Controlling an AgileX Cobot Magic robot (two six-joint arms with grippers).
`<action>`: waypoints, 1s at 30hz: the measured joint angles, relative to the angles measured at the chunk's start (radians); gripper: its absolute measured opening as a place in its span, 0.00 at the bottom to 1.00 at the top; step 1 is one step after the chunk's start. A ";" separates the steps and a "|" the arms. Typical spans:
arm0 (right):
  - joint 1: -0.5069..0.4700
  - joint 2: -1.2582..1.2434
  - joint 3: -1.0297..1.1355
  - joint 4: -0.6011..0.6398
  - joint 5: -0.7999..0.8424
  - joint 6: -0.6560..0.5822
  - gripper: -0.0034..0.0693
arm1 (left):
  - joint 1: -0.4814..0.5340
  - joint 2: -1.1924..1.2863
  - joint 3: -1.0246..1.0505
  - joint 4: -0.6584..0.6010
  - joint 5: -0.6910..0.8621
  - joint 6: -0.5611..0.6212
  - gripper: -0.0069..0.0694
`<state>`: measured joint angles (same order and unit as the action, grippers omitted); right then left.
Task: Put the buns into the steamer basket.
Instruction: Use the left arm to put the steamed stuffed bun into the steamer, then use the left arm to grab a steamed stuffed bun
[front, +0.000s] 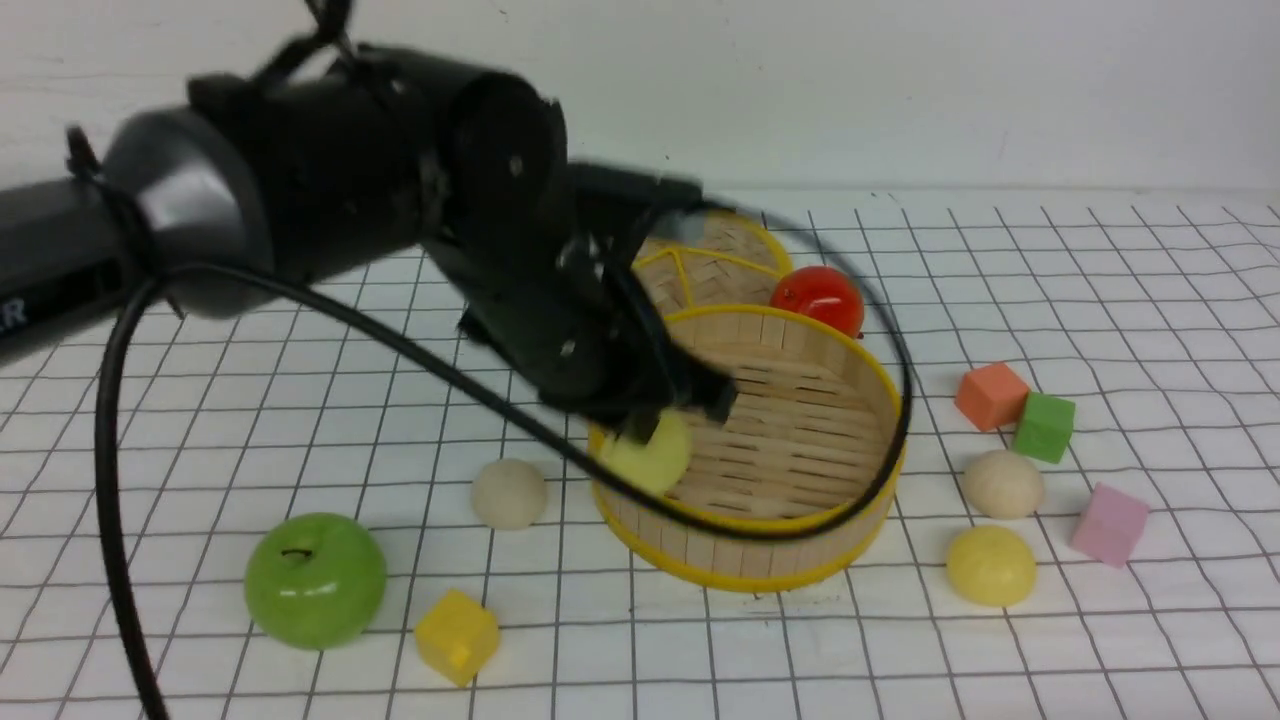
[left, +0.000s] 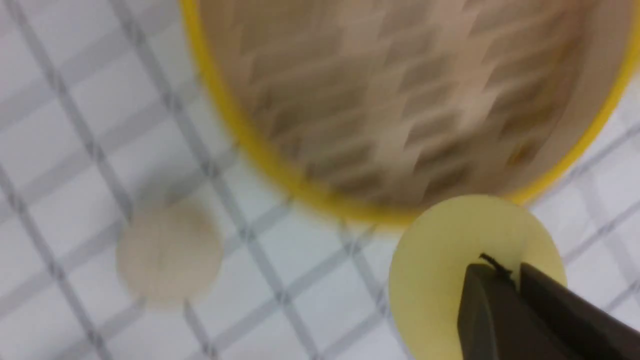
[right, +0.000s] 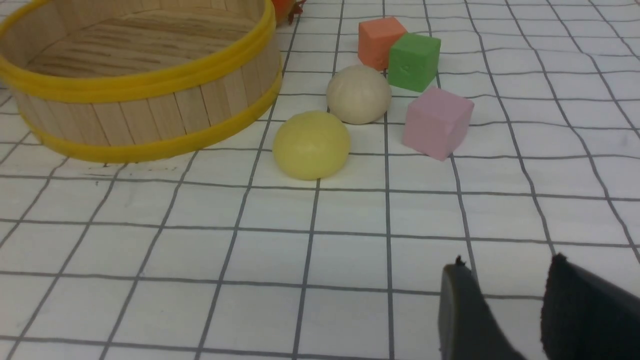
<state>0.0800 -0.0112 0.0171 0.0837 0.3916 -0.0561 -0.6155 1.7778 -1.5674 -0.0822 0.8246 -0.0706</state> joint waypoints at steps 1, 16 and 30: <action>0.000 0.000 0.000 0.000 0.000 0.000 0.38 | 0.000 0.008 -0.012 -0.002 -0.013 0.003 0.07; 0.000 0.000 0.000 0.000 0.000 0.000 0.38 | 0.000 0.358 -0.181 -0.009 -0.111 0.021 0.29; 0.000 0.000 0.000 0.000 0.000 0.000 0.38 | 0.044 0.068 -0.135 0.082 0.168 -0.073 0.57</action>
<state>0.0800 -0.0112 0.0171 0.0837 0.3916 -0.0561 -0.5718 1.8458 -1.7020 0.0000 0.9922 -0.1433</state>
